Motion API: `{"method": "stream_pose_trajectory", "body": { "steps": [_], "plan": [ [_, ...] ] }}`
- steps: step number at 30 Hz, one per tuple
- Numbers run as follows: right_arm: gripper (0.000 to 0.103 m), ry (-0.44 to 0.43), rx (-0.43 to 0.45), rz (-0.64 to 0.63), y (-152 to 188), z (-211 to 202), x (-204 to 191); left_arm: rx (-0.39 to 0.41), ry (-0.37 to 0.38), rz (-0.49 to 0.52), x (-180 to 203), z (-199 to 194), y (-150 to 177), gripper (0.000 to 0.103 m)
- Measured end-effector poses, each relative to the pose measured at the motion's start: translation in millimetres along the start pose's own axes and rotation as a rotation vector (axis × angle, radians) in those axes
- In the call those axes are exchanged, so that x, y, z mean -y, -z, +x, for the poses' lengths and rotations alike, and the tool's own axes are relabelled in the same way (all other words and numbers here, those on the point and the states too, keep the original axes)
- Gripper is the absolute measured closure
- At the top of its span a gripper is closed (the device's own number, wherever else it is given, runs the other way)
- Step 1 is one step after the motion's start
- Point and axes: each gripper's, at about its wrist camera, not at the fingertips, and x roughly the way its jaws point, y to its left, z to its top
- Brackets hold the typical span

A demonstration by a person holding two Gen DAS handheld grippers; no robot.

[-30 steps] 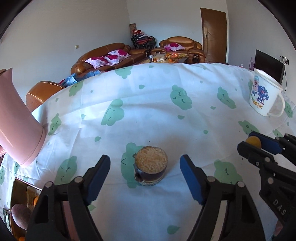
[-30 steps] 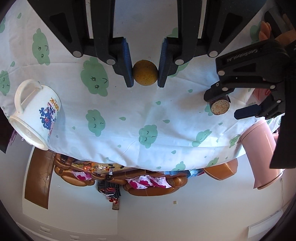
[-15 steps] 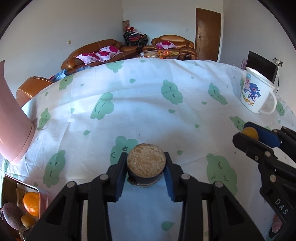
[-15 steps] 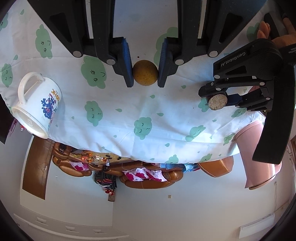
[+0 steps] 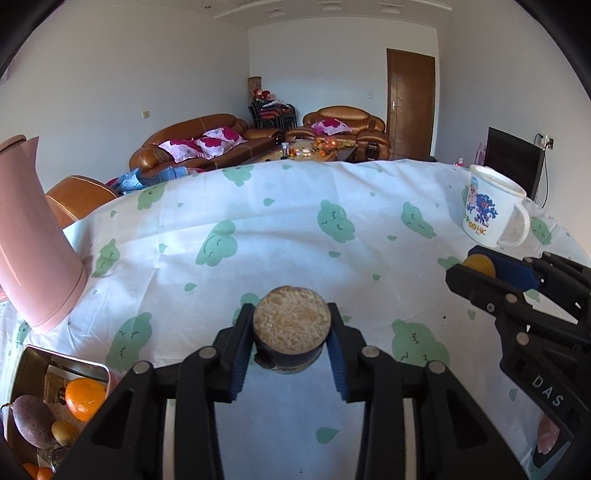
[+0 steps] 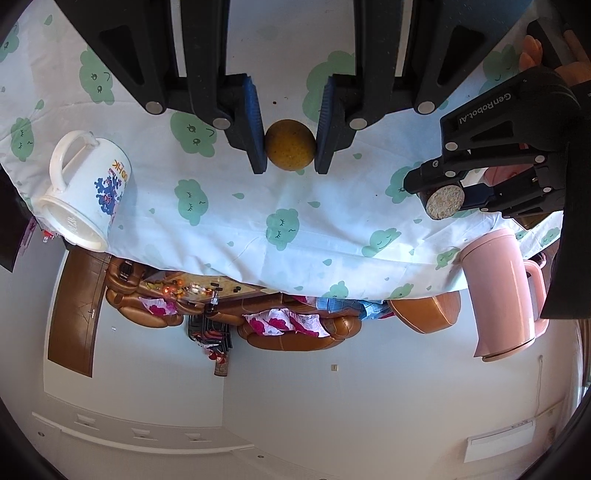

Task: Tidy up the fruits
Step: 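Lift the yellow fruit with the right tool while the left tool lifts the cut fruit piece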

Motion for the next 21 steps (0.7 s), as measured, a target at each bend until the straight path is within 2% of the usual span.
{"method": "stream_pose_trajectory", "body": {
  "steps": [8,21],
  "plan": [
    [0.075,0.018,0.073,-0.021,1,-14,-4,0.049,-0.007,-0.02,-3,-11,2,0.064],
    [0.075,0.05,0.136,-0.047,2,-26,-10,0.133,-0.037,0.021,4,-33,8,0.064]
  ]
}}
